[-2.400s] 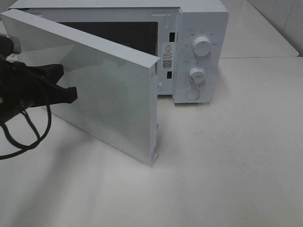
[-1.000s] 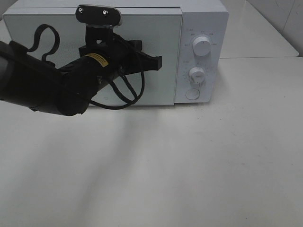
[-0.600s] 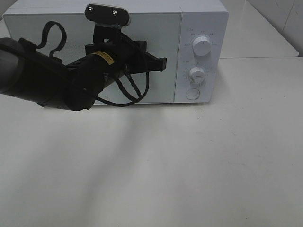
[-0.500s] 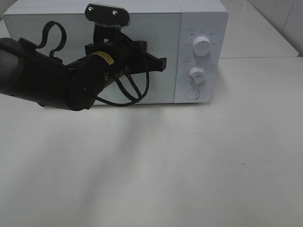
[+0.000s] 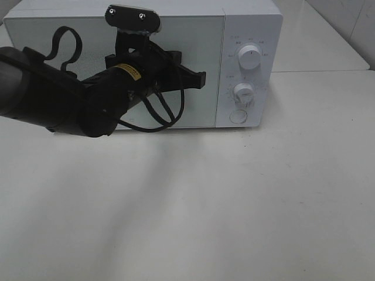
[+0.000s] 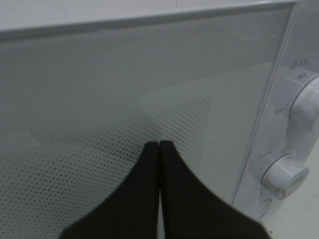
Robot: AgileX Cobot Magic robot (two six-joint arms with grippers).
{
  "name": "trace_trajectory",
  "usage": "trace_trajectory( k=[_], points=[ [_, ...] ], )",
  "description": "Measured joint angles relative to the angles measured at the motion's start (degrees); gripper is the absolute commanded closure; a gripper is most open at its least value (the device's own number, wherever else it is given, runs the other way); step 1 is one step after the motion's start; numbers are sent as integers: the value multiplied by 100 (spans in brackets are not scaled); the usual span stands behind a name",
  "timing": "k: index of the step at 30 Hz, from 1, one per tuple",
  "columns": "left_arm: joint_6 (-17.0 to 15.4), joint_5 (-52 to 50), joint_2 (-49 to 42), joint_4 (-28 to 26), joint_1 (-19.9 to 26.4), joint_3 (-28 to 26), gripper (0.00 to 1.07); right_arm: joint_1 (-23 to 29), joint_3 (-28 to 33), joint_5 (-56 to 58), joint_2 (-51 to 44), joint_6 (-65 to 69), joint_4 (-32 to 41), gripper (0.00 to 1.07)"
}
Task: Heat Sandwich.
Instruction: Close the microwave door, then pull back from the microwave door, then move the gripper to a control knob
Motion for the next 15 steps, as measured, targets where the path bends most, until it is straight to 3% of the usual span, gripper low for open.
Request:
trace_trajectory(
  k=[9, 15],
  points=[
    [0, -315, -401, -458, 0, 590, 107, 0, 0, 0, 0, 0, 0, 32],
    [-29, -350, -642, -470, 0, 985, 107, 0, 0, 0, 0, 0, 0, 32]
  ],
)
